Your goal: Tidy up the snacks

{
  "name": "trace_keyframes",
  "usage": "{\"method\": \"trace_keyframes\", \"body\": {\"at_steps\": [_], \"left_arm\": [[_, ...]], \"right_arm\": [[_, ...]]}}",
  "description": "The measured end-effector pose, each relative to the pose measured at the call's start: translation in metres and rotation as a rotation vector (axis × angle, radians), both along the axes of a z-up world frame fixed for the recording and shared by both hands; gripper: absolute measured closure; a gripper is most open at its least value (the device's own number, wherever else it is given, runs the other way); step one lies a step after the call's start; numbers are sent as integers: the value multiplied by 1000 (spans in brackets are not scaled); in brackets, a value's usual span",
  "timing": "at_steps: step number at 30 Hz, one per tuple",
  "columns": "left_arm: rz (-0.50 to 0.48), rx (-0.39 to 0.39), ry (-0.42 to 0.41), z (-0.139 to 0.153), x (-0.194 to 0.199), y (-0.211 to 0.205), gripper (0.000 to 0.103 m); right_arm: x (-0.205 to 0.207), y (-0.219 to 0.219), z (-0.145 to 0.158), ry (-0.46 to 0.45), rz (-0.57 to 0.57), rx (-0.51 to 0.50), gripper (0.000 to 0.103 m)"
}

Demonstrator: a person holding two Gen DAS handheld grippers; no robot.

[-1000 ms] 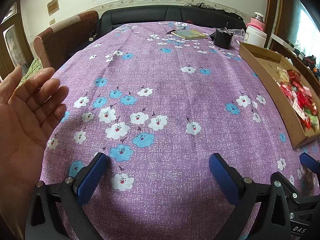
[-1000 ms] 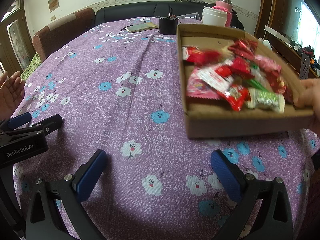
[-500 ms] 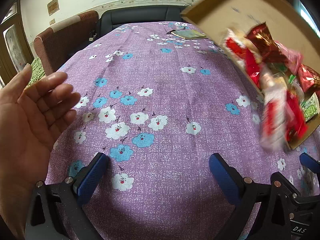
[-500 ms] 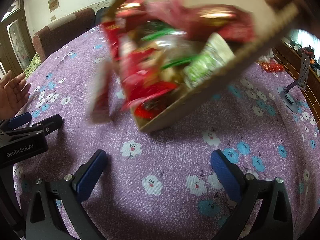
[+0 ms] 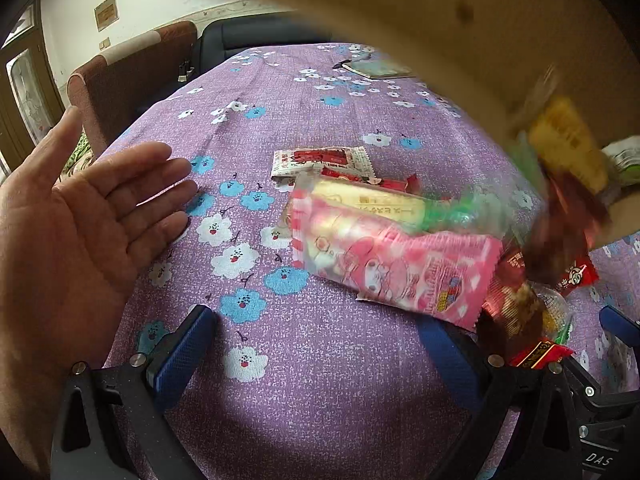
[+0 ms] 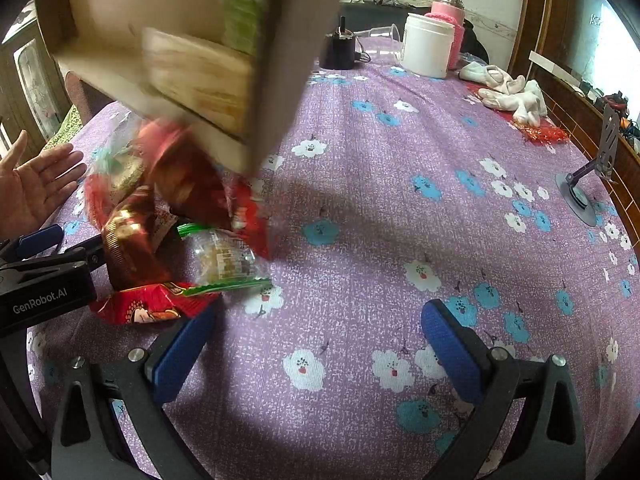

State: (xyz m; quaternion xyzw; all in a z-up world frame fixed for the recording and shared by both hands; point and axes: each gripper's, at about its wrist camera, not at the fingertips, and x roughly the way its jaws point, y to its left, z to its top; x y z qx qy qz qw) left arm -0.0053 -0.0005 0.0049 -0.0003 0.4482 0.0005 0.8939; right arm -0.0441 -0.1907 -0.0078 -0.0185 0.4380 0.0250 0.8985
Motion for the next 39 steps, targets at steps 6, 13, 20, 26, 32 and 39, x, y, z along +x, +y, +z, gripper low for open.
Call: {"method": "trace_keyframes", "body": {"at_steps": [6,13,20,26,32,39], "left_arm": [[0,0,0,-2,0,-2,0],[0,0,0,-2,0,-2,0],[0,0,0,-2,0,-2,0],[0,0,0,-2,-1,-3,0],[0,0,0,-2,0,-2,0],[0,0,0,-2,-1,-3,0]], "right_arm": [[0,-2,0,0,0,0,0],[0,-2,0,0,0,0,0],[0,-2,0,0,0,0,0],[0,-2,1,0,0,0,0],[0,-2,1,0,0,0,0],[0,-2,0,0,0,0,0]]}}
